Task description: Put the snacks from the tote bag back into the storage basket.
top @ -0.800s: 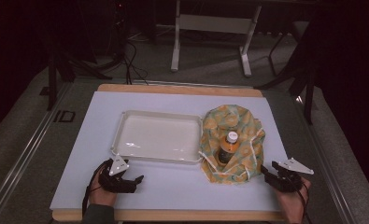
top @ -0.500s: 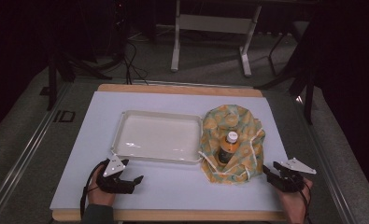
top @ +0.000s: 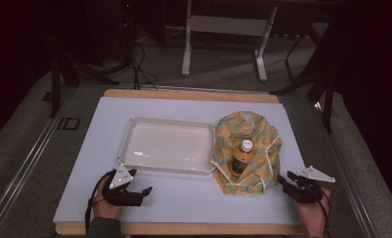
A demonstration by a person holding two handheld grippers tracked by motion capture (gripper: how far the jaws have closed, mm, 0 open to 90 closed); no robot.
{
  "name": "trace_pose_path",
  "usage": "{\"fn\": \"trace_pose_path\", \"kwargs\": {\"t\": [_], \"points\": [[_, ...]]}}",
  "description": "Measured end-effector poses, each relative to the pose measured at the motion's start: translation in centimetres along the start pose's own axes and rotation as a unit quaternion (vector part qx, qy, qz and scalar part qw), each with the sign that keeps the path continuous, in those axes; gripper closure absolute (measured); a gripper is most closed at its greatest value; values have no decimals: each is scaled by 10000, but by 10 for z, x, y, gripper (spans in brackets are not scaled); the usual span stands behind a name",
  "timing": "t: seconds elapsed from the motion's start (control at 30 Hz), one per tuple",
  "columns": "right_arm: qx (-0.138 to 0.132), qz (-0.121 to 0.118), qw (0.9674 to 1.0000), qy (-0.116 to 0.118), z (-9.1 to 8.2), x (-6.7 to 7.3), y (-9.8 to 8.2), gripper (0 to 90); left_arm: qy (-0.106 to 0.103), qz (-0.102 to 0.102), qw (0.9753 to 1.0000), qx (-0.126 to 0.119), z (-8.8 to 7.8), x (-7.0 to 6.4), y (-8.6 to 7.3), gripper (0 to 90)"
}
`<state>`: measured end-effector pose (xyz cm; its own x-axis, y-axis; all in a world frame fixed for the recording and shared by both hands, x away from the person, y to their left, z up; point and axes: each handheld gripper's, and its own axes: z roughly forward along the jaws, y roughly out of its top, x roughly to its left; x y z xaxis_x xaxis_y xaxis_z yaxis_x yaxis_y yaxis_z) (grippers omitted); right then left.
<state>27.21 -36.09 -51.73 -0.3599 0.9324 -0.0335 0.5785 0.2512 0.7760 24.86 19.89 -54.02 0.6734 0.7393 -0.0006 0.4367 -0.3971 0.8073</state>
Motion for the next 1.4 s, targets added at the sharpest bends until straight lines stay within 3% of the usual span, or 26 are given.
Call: {"fn": "trace_pose_path", "kwargs": {"t": [0.1,0.2,0.47,0.7,0.9,1.4], "points": [[43,-99,9999,-49,-2,1,2,562,-3,-8,10000,8,0,0,0,158],[28,-49,10000,21,-4,1,6,564,-8,16,10000,-21,-1,0,0,158],[154,-346,9993,-9,-8,3,18,536,1,-7,10000,-53,-1,0,-1,158],[269,-471,9985,46,-11,5,26,524,1,-1,10000,-53,-1,0,-1,158],[503,-803,9955,77,-11,9,34,538,17,-8,10000,-37,-1,0,0,158],[708,-1069,9915,230,-13,11,48,523,-19,70,10000,-13,0,-1,0,158]]}}
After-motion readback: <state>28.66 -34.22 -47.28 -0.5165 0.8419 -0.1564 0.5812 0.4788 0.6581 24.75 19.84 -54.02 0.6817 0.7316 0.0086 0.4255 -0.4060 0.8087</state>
